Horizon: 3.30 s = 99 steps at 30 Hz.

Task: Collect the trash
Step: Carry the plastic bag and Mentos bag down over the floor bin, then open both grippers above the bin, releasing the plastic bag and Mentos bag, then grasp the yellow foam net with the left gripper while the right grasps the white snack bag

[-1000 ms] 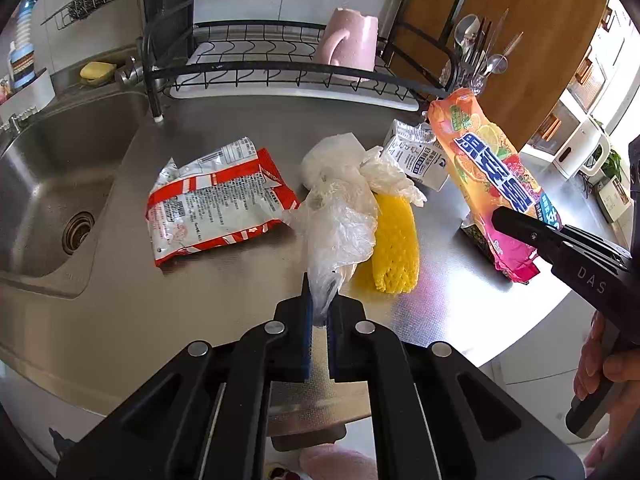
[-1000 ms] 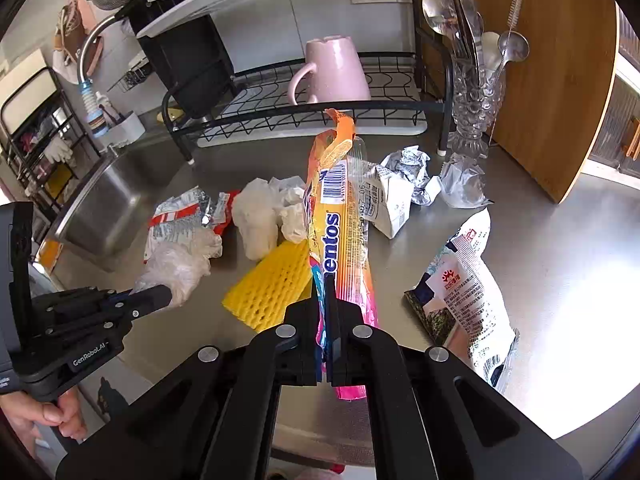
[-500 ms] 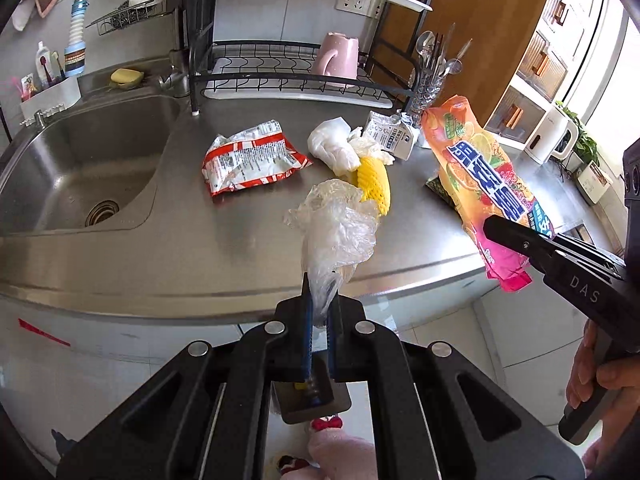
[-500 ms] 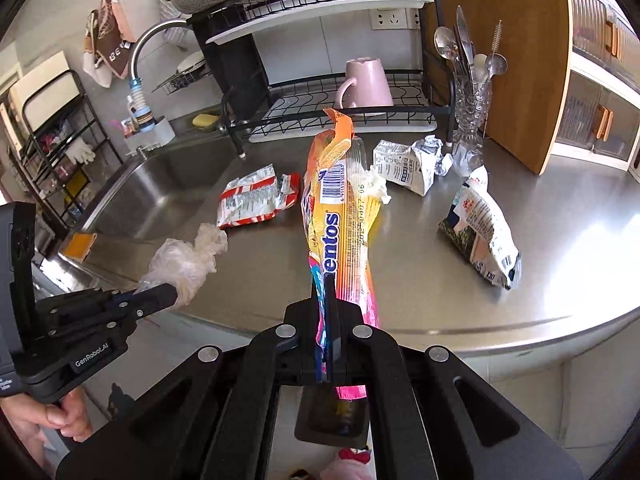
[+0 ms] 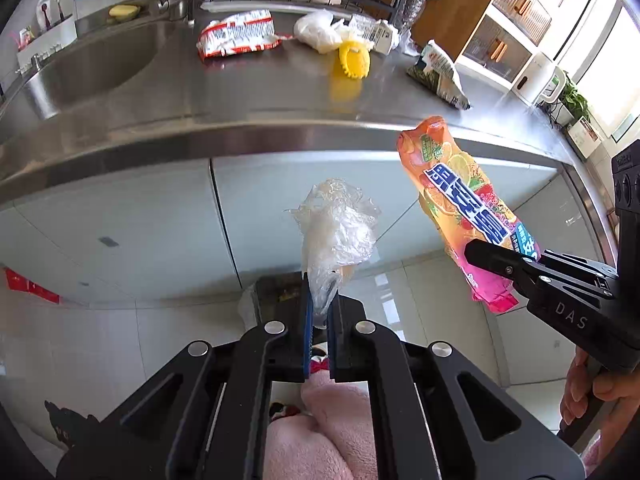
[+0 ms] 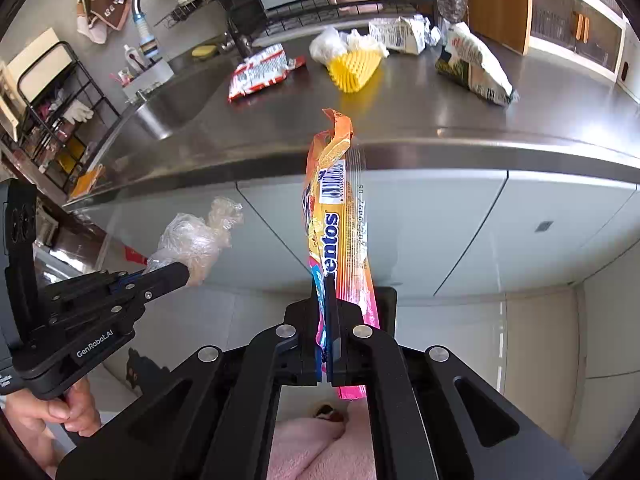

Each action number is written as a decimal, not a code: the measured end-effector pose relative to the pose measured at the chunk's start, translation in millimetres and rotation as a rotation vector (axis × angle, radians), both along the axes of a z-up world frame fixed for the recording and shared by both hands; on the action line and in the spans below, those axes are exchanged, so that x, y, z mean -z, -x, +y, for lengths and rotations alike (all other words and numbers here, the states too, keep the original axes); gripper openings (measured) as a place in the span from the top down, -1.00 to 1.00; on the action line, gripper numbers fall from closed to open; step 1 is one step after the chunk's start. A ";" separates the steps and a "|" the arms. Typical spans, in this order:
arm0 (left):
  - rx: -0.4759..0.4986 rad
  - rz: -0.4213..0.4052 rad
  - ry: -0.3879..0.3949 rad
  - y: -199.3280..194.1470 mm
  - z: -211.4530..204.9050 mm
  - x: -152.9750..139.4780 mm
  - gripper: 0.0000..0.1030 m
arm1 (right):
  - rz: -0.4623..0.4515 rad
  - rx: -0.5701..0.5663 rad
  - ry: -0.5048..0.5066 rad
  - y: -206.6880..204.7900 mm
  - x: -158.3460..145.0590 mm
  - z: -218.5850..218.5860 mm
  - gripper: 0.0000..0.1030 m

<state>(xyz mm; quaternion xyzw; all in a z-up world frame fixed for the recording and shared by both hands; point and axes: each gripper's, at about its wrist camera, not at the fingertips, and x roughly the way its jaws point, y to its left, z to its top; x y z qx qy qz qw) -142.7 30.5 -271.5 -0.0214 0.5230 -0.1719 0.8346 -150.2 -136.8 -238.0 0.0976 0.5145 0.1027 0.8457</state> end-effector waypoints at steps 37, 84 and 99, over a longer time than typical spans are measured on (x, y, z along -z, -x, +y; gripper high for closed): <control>-0.058 0.448 -0.028 -75.7 -15.2 312.2 0.91 | 0.596 0.100 -0.172 -80.6 318.5 -1.8 0.91; -0.060 0.119 0.040 -65.4 3.4 46.9 -0.49 | 0.176 0.248 -0.103 -68.2 47.4 -69.7 -0.93; -0.024 -0.035 0.064 -140.5 -41.3 -40.5 -0.50 | -0.041 0.328 -0.061 -122.9 -43.7 -129.3 -0.93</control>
